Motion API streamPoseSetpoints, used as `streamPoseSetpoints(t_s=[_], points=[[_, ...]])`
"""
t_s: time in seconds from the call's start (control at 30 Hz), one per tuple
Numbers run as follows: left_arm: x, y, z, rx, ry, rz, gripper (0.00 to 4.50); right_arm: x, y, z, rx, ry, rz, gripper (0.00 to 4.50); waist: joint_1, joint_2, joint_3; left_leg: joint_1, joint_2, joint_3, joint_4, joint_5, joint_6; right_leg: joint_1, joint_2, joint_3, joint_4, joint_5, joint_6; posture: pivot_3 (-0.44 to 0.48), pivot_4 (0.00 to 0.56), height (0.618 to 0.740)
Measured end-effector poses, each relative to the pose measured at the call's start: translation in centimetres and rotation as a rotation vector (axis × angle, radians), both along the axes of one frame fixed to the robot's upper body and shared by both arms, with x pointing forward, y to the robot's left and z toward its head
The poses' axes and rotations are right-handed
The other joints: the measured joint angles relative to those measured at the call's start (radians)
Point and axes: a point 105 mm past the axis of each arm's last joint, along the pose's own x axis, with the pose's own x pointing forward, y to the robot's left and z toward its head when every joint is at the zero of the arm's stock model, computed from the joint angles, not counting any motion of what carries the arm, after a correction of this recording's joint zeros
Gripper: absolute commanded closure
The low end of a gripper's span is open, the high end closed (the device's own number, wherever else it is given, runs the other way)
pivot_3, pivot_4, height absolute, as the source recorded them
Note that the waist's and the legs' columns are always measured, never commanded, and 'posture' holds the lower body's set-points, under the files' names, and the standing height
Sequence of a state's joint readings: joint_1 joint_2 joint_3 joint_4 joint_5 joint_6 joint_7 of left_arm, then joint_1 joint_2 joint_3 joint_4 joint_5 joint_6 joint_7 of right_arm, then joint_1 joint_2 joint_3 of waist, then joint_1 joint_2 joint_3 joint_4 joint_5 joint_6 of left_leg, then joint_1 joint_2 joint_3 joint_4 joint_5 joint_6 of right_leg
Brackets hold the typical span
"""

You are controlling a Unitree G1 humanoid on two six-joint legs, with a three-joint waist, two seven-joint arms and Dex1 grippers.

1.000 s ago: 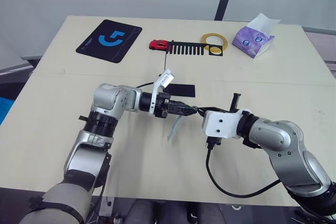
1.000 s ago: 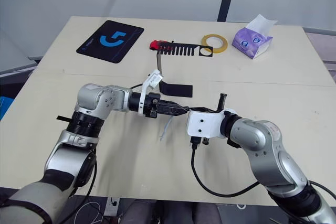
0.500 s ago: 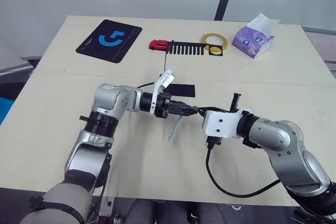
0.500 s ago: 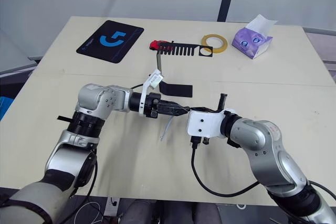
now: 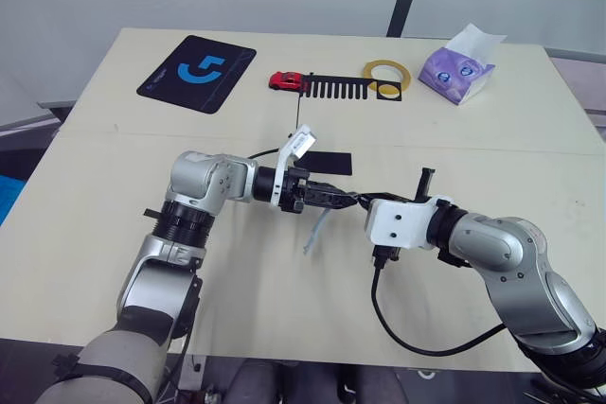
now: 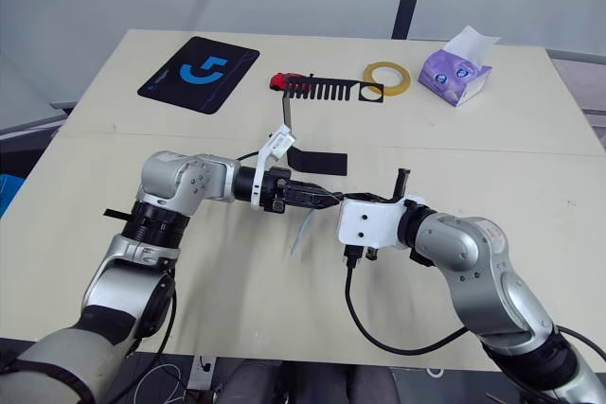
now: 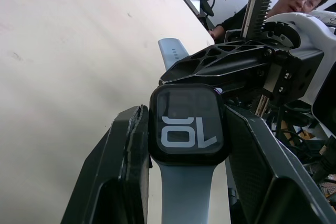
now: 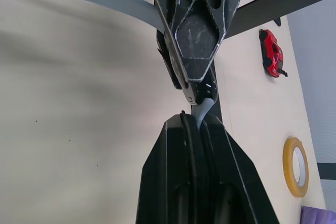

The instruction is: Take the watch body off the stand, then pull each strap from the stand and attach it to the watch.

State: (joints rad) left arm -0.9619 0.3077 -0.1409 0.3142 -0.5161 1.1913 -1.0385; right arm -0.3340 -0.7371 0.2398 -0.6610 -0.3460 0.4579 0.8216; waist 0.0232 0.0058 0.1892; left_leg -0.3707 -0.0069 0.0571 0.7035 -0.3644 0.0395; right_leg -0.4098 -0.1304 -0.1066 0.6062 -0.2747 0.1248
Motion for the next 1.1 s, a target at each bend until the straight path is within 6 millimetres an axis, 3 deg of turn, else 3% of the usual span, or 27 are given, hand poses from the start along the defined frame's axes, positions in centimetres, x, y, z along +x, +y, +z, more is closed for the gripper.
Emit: streamPoseSetpoints(t_s=[1.1], points=[[-0.08, -0.09, 0.14, -0.01, -0.002, -0.007, 2.8, 0.09, -0.04, 0.07, -0.003, -0.006, -0.005, 4.5, 0.0, 0.0, 0.0, 0.0, 0.0, 0.0, 0.0, 0.0, 0.0, 0.0, 0.0, 0.0, 0.0, 0.0, 0.0, 0.0, 0.15, 0.738]])
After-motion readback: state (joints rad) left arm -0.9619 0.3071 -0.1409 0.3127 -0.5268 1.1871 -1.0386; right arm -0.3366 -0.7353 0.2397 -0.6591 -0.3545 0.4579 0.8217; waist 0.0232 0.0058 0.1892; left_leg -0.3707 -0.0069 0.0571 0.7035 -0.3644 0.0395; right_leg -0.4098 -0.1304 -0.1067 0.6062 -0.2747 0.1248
